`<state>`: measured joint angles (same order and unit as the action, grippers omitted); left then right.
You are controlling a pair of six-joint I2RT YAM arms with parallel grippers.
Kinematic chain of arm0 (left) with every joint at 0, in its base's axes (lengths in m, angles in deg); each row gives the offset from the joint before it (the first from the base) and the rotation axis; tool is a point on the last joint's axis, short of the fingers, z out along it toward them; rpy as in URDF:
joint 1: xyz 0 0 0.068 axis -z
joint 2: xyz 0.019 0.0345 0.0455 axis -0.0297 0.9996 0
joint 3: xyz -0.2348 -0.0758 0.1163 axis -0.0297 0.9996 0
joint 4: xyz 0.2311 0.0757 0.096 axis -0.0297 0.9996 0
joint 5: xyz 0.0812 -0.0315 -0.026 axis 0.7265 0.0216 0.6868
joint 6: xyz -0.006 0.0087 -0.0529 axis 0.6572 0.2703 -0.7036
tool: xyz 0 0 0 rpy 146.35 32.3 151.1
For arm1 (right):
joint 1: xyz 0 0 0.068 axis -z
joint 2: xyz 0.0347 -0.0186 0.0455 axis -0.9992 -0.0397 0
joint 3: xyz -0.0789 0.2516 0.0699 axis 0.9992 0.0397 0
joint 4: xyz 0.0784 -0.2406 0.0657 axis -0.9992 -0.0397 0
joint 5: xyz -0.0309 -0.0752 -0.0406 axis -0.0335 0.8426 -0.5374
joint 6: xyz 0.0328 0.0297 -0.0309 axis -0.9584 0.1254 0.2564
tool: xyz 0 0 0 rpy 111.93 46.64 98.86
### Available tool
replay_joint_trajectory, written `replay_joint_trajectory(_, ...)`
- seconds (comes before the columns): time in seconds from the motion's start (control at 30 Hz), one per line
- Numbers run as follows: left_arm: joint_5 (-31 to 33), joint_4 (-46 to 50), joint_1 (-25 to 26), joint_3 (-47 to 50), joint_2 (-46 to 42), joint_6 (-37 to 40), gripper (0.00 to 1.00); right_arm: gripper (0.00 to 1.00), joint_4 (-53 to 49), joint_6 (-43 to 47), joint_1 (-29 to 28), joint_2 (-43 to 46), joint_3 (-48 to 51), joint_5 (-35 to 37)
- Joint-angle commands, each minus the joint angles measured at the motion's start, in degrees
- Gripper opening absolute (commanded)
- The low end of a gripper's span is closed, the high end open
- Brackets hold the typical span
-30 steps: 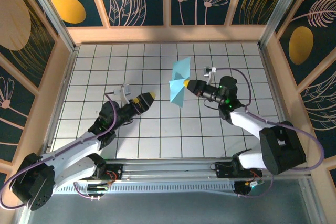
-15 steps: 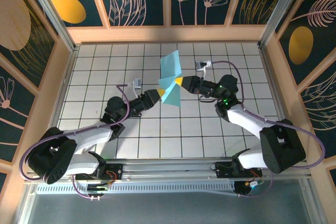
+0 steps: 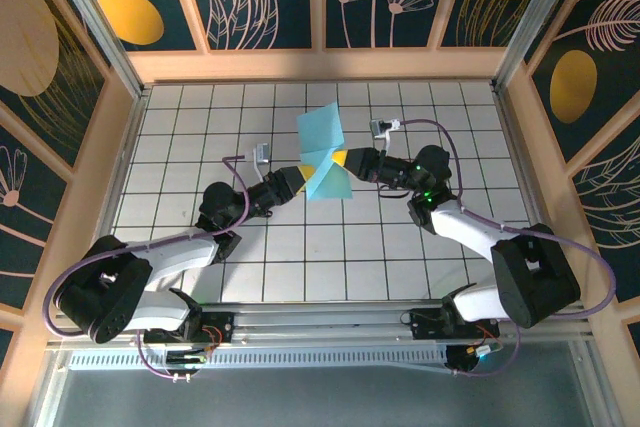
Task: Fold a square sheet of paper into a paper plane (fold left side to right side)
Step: Turn over the paper at the center of the table.
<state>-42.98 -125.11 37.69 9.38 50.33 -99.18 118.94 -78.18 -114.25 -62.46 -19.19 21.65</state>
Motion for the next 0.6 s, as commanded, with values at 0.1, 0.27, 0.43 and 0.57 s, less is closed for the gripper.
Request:
replay_joint_trajectory(0.1, 0.0, 2.2, 0.0, -1.1, -0.9, 2.2, 0.12, 0.14, 0.7, 1.8, -0.1, 0.7, 0.6, 0.4)
replay_joint_trajectory(0.27, 0.6, 11.3, 0.0, -1.7, -4.1, 6.2, 0.0, 0.31, -12.0, 10.7, 0.9, 5.4, 0.8, 5.5)
replay_joint_trajectory(0.43, 2.7, 39.5, 0.0, -9.0, -8.6, 18.5, 0.0, 0.45, -42.3, 28.3, 1.2, 12.2, -3.3, 22.8)
replay_joint_trajectory(0.57, 8.1, 68.3, 0.8, -19.0, -8.2, 30.3, 0.0, 0.54, -60.2, 35.9, 1.6, 14.7, -6.0, 41.0)
